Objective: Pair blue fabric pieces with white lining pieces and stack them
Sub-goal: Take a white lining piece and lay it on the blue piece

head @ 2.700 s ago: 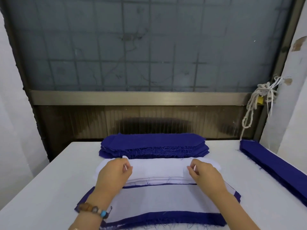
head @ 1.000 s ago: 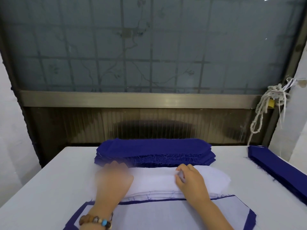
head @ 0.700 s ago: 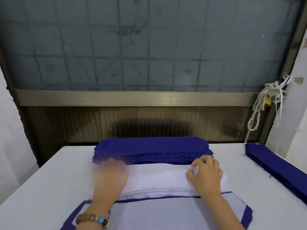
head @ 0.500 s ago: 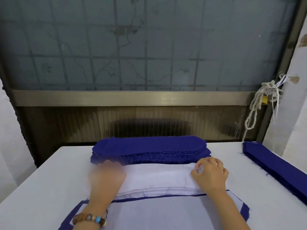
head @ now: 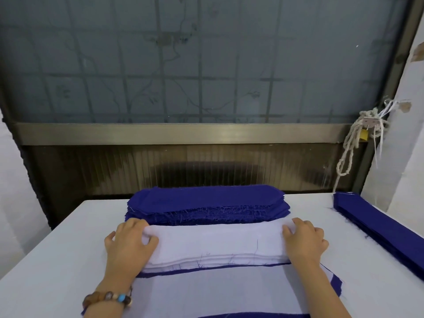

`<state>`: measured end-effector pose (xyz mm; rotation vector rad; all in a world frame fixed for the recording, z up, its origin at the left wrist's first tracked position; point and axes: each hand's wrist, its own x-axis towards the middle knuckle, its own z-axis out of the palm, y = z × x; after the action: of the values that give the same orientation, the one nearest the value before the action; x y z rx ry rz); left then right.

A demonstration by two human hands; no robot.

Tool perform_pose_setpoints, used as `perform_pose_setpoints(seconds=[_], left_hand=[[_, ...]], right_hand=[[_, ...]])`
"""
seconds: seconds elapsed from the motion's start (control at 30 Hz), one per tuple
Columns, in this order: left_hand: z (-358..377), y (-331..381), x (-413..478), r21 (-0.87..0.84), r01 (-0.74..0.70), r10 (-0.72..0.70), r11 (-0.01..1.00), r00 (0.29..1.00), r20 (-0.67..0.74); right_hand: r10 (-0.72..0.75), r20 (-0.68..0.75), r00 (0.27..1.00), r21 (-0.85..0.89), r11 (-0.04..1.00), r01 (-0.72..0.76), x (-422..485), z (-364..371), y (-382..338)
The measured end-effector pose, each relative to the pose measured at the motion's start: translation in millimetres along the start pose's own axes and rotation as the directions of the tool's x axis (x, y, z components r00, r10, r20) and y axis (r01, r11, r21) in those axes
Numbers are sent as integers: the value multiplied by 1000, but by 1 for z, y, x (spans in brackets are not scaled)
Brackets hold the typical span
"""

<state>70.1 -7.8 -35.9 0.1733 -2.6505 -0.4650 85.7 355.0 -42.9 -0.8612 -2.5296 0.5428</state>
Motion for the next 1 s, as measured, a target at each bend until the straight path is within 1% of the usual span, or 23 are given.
perform_pose_setpoints(seconds=[0.13, 0.2, 0.33, 0.4, 0.53, 0.6, 0.7, 0.77, 0.8, 0.87, 1.0], left_hand=[[-4, -2, 3, -49, 49, -53, 998, 993, -104], [-6, -4, 3, -108, 92, -100, 990, 992, -76], [-4, -13, 2, -236, 212, -208, 948, 977, 42], [-2, -15, 2, -289, 236, -231, 928, 972, 50], [-3, -12, -1, -373, 211, -253, 903, 965, -69], [-6, -11, -1, -405, 202, -270, 892, 955, -118], [-12, -5, 1, -496, 172, -282, 851, 947, -155], [-18, 0, 1, -551, 142, -285, 822, 941, -184], [-21, 2, 0, -572, 132, -287, 810, 939, -189], [-27, 5, -1, -604, 136, -296, 785, 939, -173], [-45, 10, -6, -595, 135, -268, 792, 953, -140]], right_hand=[[5, -52, 999, 40, 999, -3, 1, 1, 1], [1, -66, 998, 61, 998, 3, 0, 1, 1], [0, -66, 998, 78, 997, 5, -1, 2, 2], [-4, -50, 999, 71, 997, 7, -1, 3, 3], [-10, -73, 997, 101, 995, 17, 1, 3, 2], [-7, -127, 992, 143, 989, 26, 1, 3, 1], [-35, -208, 978, 277, 956, 93, 0, 1, -2], [-61, -219, 974, 417, 897, 150, -3, -3, -5], [-69, -209, 976, 468, 869, 162, -5, -6, -6], [-102, -189, 977, 517, 835, 187, -4, -15, -5], [-170, -179, 969, 499, 833, 239, -1, -35, 3]])
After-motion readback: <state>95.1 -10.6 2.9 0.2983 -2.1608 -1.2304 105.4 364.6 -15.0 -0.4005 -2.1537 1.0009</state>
